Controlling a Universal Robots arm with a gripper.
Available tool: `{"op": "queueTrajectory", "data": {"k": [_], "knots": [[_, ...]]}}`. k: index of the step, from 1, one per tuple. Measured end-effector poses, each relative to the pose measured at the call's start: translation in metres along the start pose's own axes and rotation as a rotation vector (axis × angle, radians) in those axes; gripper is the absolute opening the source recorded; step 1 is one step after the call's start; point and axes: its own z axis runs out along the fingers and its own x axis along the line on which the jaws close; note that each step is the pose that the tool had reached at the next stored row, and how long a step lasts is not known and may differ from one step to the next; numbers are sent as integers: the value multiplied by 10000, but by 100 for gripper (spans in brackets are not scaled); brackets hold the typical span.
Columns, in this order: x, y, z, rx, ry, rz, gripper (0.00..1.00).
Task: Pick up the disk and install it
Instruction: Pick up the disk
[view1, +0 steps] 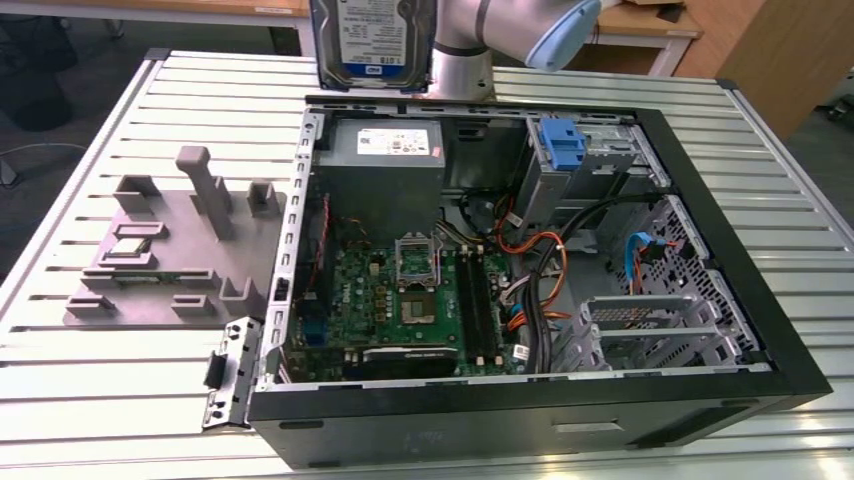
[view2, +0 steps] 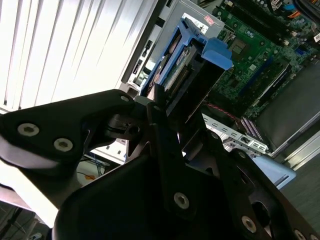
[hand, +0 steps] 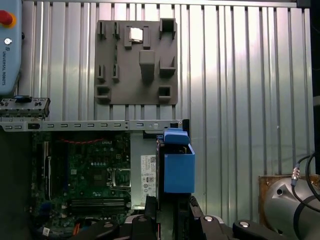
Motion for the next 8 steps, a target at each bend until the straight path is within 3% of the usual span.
{"op": "queueTrajectory", "data": {"k": [8], "knots": [[120, -68, 0, 0, 0, 3, 35]]}}
